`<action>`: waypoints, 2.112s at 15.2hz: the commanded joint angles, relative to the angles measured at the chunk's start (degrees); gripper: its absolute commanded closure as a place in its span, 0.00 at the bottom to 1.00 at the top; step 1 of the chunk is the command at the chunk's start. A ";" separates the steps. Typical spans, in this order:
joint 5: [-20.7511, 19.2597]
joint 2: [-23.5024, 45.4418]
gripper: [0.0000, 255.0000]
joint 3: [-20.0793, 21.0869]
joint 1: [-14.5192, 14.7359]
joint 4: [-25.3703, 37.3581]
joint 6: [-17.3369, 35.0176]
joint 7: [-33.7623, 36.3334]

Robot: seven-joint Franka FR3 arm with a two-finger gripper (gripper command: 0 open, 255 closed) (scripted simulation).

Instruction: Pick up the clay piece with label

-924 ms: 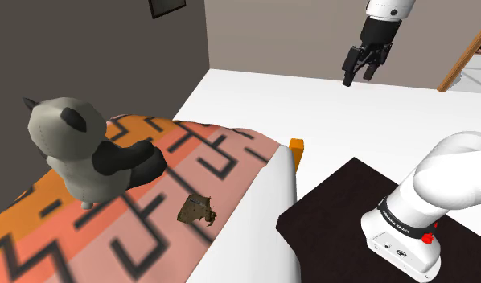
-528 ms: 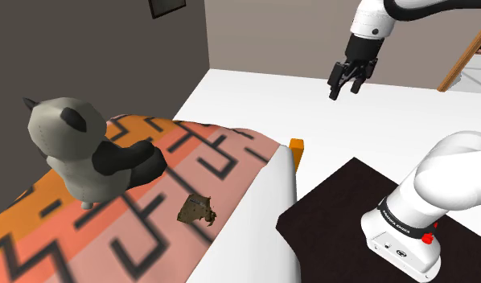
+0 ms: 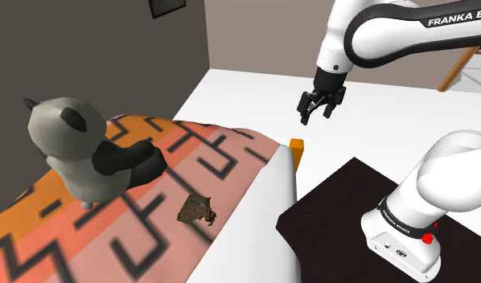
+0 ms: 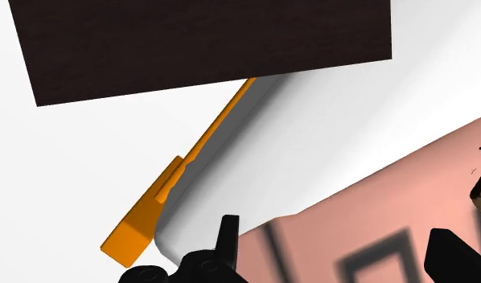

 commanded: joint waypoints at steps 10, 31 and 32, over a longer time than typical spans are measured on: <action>5.15 18.32 0.00 12.00 3.17 -0.57 20.49 13.19; -24.89 69.19 0.00 13.54 14.52 26.96 42.10 53.59; -25.65 71.37 0.00 12.73 15.80 29.10 42.16 54.69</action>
